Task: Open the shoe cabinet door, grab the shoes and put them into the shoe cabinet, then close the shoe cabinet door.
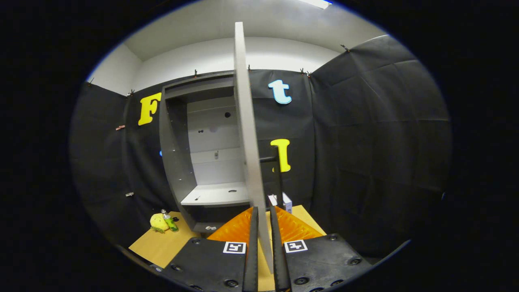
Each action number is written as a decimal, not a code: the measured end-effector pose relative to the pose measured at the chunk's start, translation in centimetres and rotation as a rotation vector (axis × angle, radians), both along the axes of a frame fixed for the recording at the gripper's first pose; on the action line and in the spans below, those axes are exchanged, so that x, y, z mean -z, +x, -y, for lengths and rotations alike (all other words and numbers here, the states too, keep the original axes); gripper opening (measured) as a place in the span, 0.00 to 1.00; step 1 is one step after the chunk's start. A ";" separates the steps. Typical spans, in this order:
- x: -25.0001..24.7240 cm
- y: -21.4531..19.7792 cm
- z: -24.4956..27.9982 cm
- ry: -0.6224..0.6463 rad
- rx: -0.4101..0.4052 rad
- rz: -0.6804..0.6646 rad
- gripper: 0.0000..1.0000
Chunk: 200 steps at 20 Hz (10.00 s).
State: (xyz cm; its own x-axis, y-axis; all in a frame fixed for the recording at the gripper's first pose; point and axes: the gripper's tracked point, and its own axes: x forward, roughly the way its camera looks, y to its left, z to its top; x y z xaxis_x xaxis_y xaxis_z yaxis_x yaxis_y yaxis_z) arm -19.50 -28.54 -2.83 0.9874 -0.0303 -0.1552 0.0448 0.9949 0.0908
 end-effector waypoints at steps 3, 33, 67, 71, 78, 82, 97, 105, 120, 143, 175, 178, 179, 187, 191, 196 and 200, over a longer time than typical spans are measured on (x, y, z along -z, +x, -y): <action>4.6 -0.1 -4.6 0.001 -0.086 -0.073 0.20; 49.1 5.4 -20.9 0.036 -0.036 -0.766 0.20; 26.6 19.1 -21.0 -0.008 -0.013 -0.397 0.05; 19.7 22.9 -20.9 -0.010 -0.024 -0.271 0.05; 13.5 30.5 -20.2 0.002 -0.063 -0.134 0.05; 12.8 36.4 -19.5 0.009 -0.074 -0.100 0.04; 16.2 46.7 -19.7 0.128 -0.054 -0.017 0.04; 15.9 45.2 -19.7 0.111 -0.046 -0.060 0.15; 11.3 36.0 -20.6 0.050 -0.072 -0.036 0.73; -2.9 -0.6 -6.3 0.054 -0.033 0.100 0.97; -2.3 7.3 -5.0 0.042 -0.117 0.086 0.97; -1.9 8.5 -8.8 0.056 -0.136 0.085 0.97; -1.6 9.1 -10.2 0.060 -0.141 0.084 0.97; 0.9 16.2 -22.7 0.049 -0.242 0.042 0.97; 1.1 17.9 -27.0 0.032 -0.275 0.034 0.97; 0.0 16.9 -29.5 0.045 -0.272 0.082 0.97; -0.8 15.7 -28.6 0.036 -0.266 0.112 0.97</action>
State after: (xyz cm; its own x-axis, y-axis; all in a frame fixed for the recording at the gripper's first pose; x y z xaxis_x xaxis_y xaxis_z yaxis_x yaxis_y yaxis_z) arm -3.76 0.05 -2.04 0.9709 0.2360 -0.0412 -0.2299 0.9663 0.1159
